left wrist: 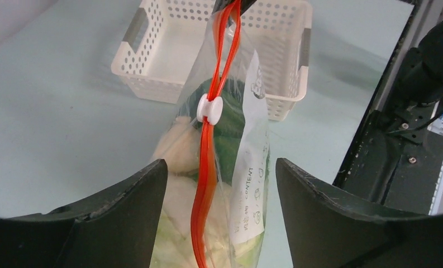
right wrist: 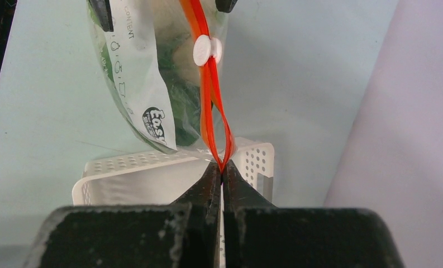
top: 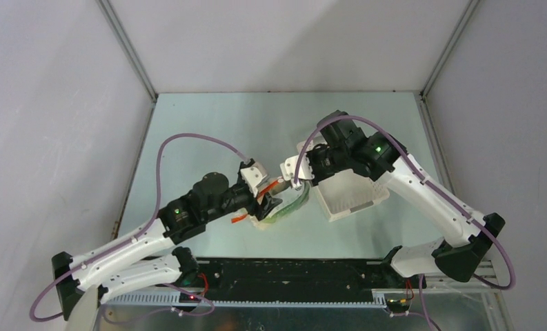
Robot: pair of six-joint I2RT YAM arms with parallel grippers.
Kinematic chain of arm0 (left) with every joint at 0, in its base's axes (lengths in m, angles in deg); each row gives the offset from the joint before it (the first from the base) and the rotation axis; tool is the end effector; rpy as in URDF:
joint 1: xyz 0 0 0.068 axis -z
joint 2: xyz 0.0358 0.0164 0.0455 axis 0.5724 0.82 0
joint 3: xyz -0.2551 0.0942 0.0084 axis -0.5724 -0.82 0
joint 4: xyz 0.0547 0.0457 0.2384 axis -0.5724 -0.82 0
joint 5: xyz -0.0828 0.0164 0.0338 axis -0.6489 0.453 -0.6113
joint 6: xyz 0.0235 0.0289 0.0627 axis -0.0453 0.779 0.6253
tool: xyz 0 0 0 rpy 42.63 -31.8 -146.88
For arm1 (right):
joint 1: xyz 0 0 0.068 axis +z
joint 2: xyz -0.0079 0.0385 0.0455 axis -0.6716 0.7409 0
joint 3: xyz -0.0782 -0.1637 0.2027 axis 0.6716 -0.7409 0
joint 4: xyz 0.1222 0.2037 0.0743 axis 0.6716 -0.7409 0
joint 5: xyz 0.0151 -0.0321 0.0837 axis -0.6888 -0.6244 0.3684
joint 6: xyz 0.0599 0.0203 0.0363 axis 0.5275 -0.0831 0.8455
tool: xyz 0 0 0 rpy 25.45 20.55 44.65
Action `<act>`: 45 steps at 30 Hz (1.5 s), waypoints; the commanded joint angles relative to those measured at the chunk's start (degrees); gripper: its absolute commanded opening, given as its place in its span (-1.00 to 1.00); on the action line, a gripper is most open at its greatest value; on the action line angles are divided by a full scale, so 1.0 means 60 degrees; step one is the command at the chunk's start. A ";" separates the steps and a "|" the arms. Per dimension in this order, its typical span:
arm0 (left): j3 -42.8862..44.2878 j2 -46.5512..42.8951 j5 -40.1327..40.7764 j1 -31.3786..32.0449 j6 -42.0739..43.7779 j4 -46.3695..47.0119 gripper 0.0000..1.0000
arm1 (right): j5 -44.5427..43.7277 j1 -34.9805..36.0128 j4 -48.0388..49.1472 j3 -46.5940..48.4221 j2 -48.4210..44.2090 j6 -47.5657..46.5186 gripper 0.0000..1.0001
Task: Place the food in the zip-top bag and seal the zipper
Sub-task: Adjust the zipper food storage bag at the center of the board.
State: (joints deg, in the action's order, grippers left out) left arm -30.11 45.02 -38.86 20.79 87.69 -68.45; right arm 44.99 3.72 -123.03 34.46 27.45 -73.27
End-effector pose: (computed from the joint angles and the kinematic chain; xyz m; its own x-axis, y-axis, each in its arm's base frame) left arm 0.1143 -0.1697 0.3118 -0.1289 0.2428 -0.9615 0.8404 0.5414 0.0241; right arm 0.1720 0.2080 0.3756 0.6203 -0.6313 -0.4656 -0.7613 -0.3417 -0.5510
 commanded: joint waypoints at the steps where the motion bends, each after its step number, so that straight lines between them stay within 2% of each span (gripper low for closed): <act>1: -0.0144 -0.0197 -0.0345 -0.0040 0.0135 0.0866 0.51 | 0.0139 0.0061 0.0318 0.0187 -0.0425 0.0110 -1.00; 8: -0.0305 -0.0213 -0.0290 -0.0040 -0.0131 0.1609 0.42 | 0.0246 0.0254 0.0289 0.0002 -0.0508 0.0130 -1.00; 14: -0.0320 0.0035 -0.0637 -0.0037 -0.0219 0.1262 -0.05 | 0.0193 0.0270 0.0630 -0.0172 -0.0679 0.0243 -1.00; 19: -0.0494 0.0022 -0.1104 -0.0041 -0.0559 0.0842 -0.12 | 0.0239 0.0082 0.0794 -0.0203 -0.0764 0.0368 -1.00; 21: -0.0636 -0.0066 -0.1022 -0.0048 -0.0680 0.0919 -0.45 | 0.0373 0.0061 0.0800 -0.0228 -0.0806 0.0387 -1.00; 22: -0.0675 -0.0085 -0.0918 -0.0035 -0.0786 0.0963 -0.82 | 0.0403 0.0055 0.0797 -0.0267 -0.0833 0.0397 -1.00; 24: -0.0748 -0.0229 -0.0768 -0.0040 -0.0954 0.1090 -0.97 | 0.0423 0.0050 0.0800 -0.0349 -0.0881 0.0405 -1.00; 28: -0.0679 -0.0627 0.0145 -0.0041 -0.1424 0.0707 -0.99 | 0.0019 -0.0187 0.0866 -0.0619 -0.0997 0.0495 -1.00; 31: -0.0577 -0.0853 0.2179 -0.0033 -0.2441 -0.0044 -1.00 | -0.0463 -0.0681 0.0899 -0.0769 -0.1145 0.0629 -1.00; 34: -0.0671 -0.1058 0.3140 0.0001 -0.2886 -0.0457 -0.99 | -0.1007 -0.0985 0.1196 -0.0908 -0.1392 0.0887 -1.00; 36: -0.0905 -0.1265 0.3577 0.0043 -0.3181 -0.0120 -1.00 | -0.1110 -0.1025 0.1419 -0.1091 -0.1542 0.0948 -0.98; 38: -0.1079 -0.1451 0.3502 0.0047 -0.3149 0.0100 -1.00 | -0.0631 -0.1015 0.1479 -0.1214 -0.1636 0.0971 -0.90; 41: -0.0929 -0.1376 0.2716 0.0047 -0.2744 -0.0033 -1.00 | 0.0166 -0.0782 0.1541 -0.1365 -0.1673 0.0850 -0.44; 42: -0.0820 -0.1318 0.2262 0.0055 -0.2681 -0.0067 -1.00 | 0.0524 -0.0701 0.1594 -0.1394 -0.1639 0.0819 -0.37; 45: -0.0710 -0.0987 0.1678 0.0044 -0.2379 0.0046 -1.00 | 0.0898 -0.0049 0.1967 -0.1399 -0.1456 0.0613 0.04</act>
State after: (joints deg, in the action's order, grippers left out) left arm -36.06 37.26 -23.88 20.90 71.56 -68.17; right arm 45.10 -0.46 -115.32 26.53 18.07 -68.59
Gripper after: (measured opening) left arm 0.017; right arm 0.417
